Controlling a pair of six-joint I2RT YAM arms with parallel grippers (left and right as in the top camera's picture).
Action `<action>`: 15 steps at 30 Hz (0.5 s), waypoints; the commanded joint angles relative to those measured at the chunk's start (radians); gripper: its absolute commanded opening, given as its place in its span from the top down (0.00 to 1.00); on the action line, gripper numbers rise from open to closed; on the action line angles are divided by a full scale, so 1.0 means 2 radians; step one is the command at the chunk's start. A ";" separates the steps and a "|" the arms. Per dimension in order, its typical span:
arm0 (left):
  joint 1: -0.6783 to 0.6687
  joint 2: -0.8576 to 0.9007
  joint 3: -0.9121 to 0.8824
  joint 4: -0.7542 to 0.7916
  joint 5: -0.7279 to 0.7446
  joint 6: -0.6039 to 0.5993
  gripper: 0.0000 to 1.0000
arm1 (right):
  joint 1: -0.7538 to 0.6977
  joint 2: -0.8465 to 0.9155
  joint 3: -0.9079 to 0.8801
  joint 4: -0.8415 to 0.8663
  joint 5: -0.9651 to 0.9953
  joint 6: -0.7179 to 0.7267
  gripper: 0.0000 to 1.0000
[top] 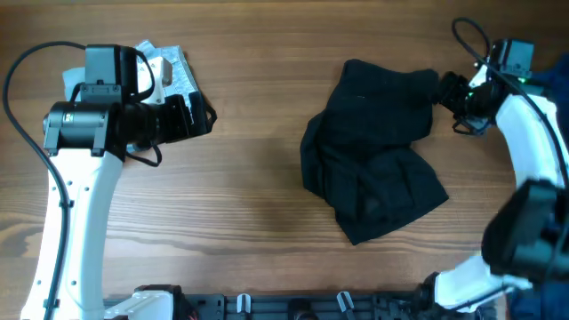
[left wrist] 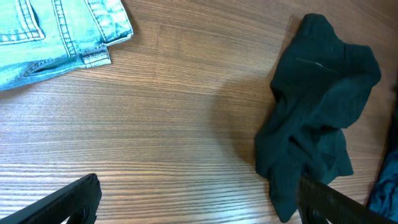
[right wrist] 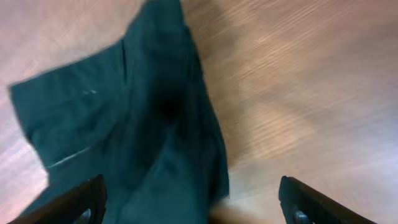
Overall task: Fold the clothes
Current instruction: 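Pull the dark trousers onto the table center with the right gripper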
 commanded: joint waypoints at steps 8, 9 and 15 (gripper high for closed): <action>-0.001 -0.007 0.010 0.007 -0.003 0.005 0.00 | 0.076 0.117 0.006 0.141 -0.340 -0.112 0.95; -0.001 -0.007 0.010 0.011 -0.003 0.005 0.00 | 0.102 0.092 0.012 0.136 -0.345 -0.136 0.95; -0.001 -0.007 0.010 0.026 -0.003 0.005 0.00 | 0.201 -0.048 0.013 0.132 -0.276 -0.179 0.95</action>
